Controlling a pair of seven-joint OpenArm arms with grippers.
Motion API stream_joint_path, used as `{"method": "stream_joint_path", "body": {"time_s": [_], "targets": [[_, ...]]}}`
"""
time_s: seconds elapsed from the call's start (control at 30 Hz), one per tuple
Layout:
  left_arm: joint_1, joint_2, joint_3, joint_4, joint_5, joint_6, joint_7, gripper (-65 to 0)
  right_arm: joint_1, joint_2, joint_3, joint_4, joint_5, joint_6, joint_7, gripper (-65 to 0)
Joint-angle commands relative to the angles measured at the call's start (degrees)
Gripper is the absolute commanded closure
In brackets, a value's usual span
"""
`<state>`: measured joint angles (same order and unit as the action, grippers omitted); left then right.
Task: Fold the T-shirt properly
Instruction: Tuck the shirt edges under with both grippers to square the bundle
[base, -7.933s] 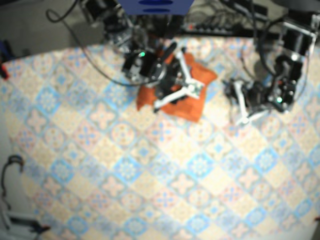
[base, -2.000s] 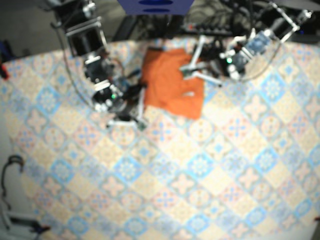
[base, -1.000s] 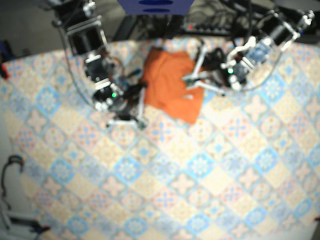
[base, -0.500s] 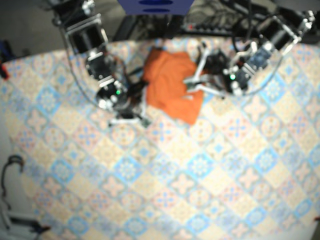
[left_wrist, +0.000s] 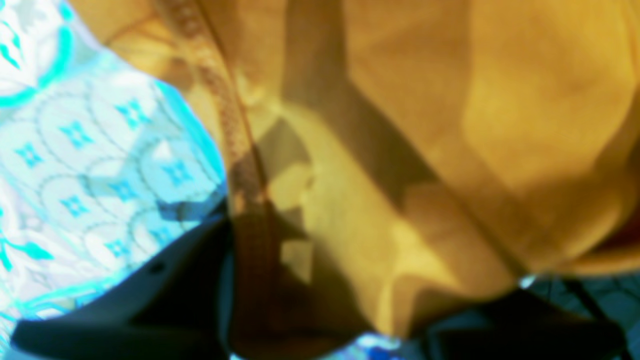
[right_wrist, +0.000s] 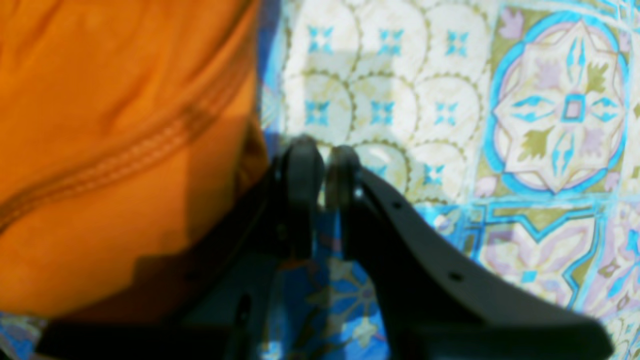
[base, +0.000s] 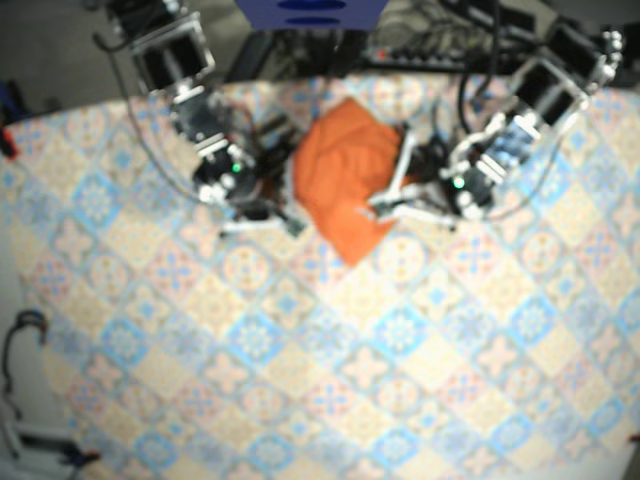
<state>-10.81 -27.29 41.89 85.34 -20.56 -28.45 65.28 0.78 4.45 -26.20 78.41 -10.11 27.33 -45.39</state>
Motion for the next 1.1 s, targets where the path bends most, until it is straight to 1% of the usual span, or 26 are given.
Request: {"method": "stream_joint_path", "body": {"time_s": [0.0, 0.07, 0.17, 0.3, 0.37, 0.43, 0.57, 0.67, 0.93, 1.07], "targets": [[-1.6, 0.1, -0.4, 0.6, -0.2, 0.1, -0.6, -14.5, -0.7, 0.7, -0.7, 0.5, 0.4, 1.3, -1.8, -9.0], [-2.2, 0.3, -0.4, -0.9, -0.2, 0.1, -0.6, -14.5, -1.0, 1.4, -2.1, 1.1, 0.5, 1.3, -1.8, -9.0], [-4.1, 1.7, -0.3, -3.0, -0.2, 0.1, -0.8, -14.5, -1.1, 1.7, -3.5, 1.6, 0.5, 1.3, -2.8, -9.0], [-5.7, 2.0, -0.4, -3.2, -0.2, 0.1, -0.8, -14.5, -1.2, 2.5, -5.6, 2.1, 0.5, 1.3, -3.7, -9.0], [-6.2, 2.8, -0.4, -3.2, -0.2, 0.1, -0.7, -14.5, -1.2, 2.6, -6.8, 2.9, 0.5, 1.3, -3.8, -9.0], [-6.8, 3.0, -0.4, -3.2, -0.2, 0.2, -0.6, -14.5, -1.2, 3.6, -8.0, 3.8, 0.5, 1.3, -3.9, -9.0], [-7.8, 3.2, -0.4, -5.0, -0.3, 0.2, -0.8, -14.6, -1.1, 3.7, -10.4, 4.4, 0.5, 1.3, -5.9, -9.0], [-8.6, 4.4, -0.4, -6.4, -0.3, 0.2, -0.9, -14.6, -1.1, 3.7, -12.1, 4.4, 0.5, 1.3, -6.2, -9.0], [-9.0, 4.7, -0.4, -7.1, -0.3, 0.2, -1.0, -14.6, -1.1, 3.7, -15.8, 4.4, 0.5, 1.3, -6.6, -8.9], [-9.8, 5.3, -0.5, -8.4, -0.3, 0.2, -1.7, -14.6, -1.1, 4.6, -18.7, 4.5, 0.5, 1.3, -8.5, -8.9]]}}
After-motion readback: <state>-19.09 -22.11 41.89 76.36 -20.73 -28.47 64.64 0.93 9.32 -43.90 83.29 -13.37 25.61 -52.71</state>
